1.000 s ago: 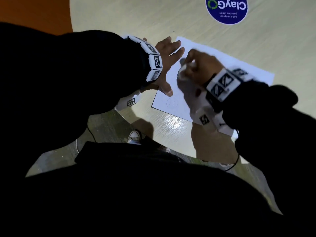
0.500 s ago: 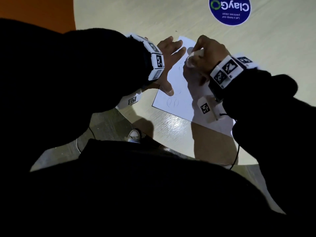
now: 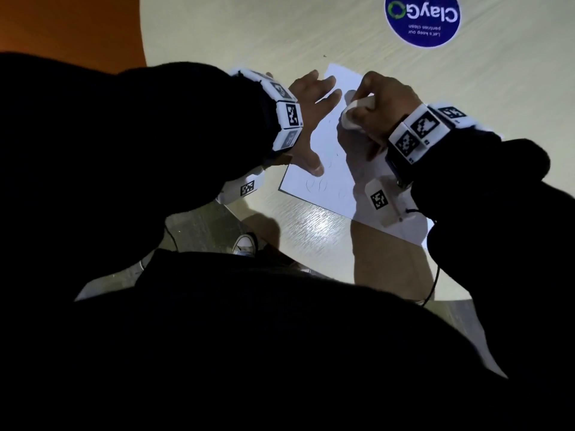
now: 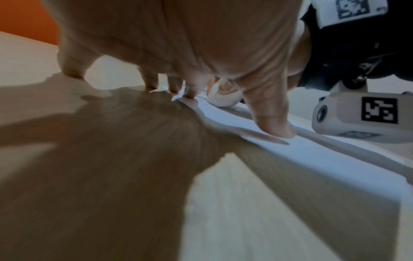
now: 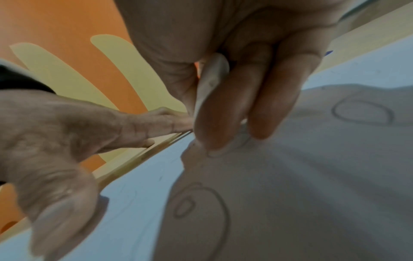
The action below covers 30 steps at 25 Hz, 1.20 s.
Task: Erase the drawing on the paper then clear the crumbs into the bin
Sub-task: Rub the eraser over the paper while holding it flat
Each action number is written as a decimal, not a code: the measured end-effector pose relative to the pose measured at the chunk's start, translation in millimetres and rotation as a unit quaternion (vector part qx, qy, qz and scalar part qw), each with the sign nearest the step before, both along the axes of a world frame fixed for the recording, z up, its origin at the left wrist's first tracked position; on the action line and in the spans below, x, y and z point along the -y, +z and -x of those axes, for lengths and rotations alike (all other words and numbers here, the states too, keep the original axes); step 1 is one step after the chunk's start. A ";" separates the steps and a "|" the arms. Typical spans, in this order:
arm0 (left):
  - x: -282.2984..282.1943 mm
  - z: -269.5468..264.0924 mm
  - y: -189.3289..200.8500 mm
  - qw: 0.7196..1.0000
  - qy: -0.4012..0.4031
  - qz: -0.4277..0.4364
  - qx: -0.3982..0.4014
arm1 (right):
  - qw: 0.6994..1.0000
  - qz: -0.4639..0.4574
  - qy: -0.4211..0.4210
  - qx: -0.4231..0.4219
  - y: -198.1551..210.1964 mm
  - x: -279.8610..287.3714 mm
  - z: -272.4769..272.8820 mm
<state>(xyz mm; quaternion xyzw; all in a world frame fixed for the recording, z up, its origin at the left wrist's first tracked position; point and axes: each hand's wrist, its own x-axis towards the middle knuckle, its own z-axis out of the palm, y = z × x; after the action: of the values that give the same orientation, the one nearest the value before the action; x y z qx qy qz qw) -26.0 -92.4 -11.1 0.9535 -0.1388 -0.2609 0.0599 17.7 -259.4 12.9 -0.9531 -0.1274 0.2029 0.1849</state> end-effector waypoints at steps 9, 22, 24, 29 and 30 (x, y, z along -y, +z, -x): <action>4.5 6.9 2.1 0.999 0.000 -0.026 0.023 | 0.999 -0.006 0.047 0.008 2.8 -4.5 31.2; 3.7 5.9 1.0 1.000 0.002 -0.026 0.016 | 0.999 0.003 0.003 0.035 5.6 -5.8 5.8; 2.8 5.3 1.2 0.999 -0.001 -0.031 0.013 | 1.000 -0.004 0.021 0.014 -0.6 -4.9 27.4; 2.8 5.2 1.3 0.999 -0.006 -0.031 0.008 | 1.000 0.002 0.003 0.002 5.3 -5.2 18.8; 3.0 5.0 1.2 1.000 -0.005 -0.029 0.011 | 1.000 0.003 -0.010 0.019 7.3 -6.9 9.5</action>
<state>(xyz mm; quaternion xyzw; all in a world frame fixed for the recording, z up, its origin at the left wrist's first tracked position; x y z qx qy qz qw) -31.0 -95.3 -9.9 0.9567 -0.1370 -0.2550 0.0295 8.2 -252.5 20.2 -0.9586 -0.1206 0.1836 0.1813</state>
